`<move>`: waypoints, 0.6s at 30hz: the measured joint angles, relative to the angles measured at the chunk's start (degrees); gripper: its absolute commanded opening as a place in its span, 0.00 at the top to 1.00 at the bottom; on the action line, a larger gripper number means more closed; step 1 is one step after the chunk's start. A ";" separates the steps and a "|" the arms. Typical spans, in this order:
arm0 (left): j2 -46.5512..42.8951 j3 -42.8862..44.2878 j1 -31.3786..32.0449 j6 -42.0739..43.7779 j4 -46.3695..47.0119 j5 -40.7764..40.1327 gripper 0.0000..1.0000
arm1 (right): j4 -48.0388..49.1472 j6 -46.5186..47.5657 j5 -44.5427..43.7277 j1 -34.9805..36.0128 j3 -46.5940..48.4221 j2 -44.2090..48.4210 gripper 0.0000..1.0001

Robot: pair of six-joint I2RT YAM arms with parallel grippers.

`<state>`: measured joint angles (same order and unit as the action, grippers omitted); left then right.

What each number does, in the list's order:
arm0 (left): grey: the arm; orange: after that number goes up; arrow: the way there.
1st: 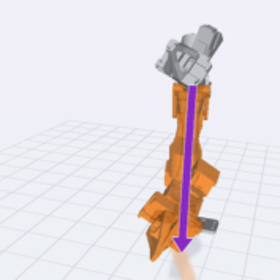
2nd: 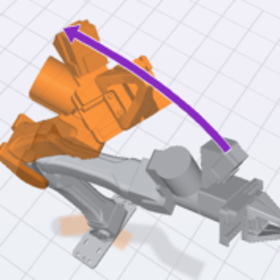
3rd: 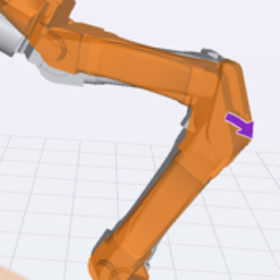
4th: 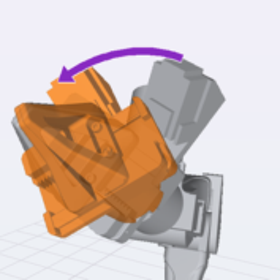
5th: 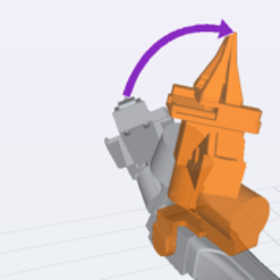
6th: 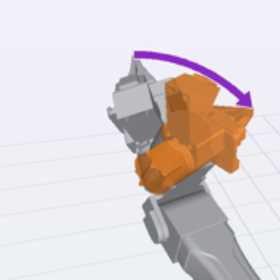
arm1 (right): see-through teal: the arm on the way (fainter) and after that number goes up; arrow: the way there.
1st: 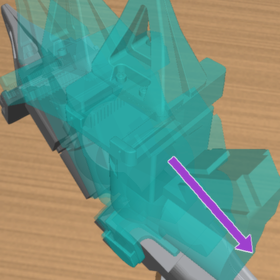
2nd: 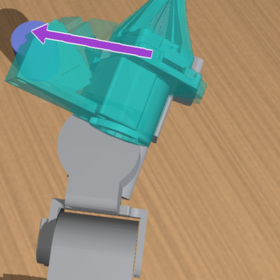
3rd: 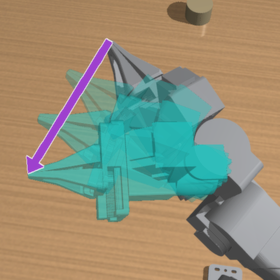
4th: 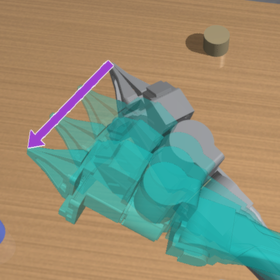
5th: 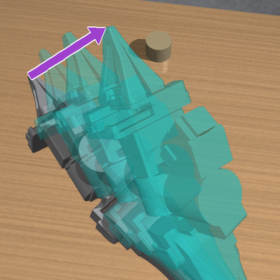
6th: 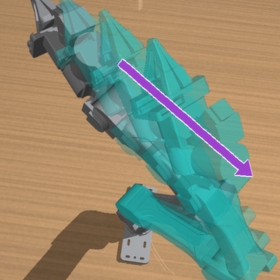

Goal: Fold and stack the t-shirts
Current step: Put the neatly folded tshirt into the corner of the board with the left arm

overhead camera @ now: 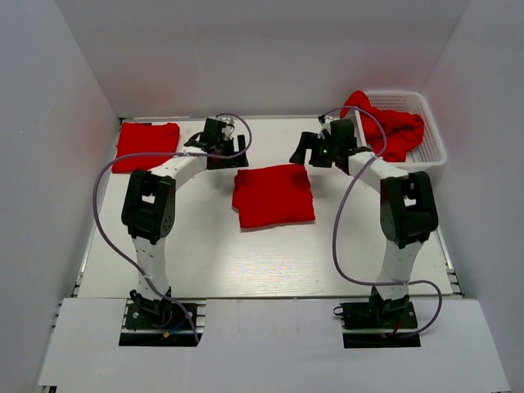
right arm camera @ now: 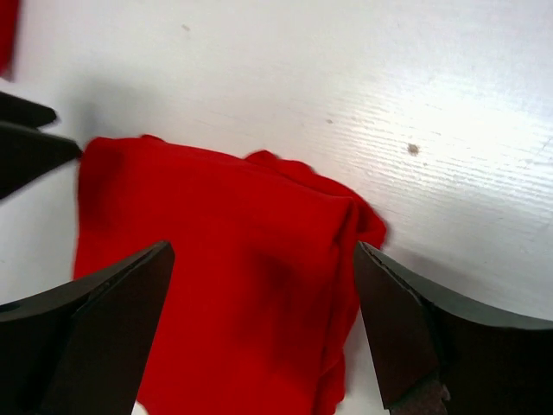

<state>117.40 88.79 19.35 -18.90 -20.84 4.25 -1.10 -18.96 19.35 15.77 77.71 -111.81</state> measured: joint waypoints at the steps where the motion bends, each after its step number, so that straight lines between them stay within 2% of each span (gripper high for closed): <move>1: -1.25 -1.46 0.04 0.00 0.35 0.94 0.00 | 0.04 0.09 -0.02 0.00 -0.50 1.66 0.10; 10: -10.05 -16.48 1.86 -0.28 4.39 8.35 0.00 | 1.66 0.44 -2.29 0.00 -13.33 20.65 0.10; 18: -8.44 -17.99 2.43 -0.11 7.56 13.38 0.00 | -0.46 1.55 -5.60 -0.02 -20.79 29.03 0.10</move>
<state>108.97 70.81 21.78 -19.00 -13.28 17.63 -1.56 -17.41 13.76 15.75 56.93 -82.78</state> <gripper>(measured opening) 0.992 0.899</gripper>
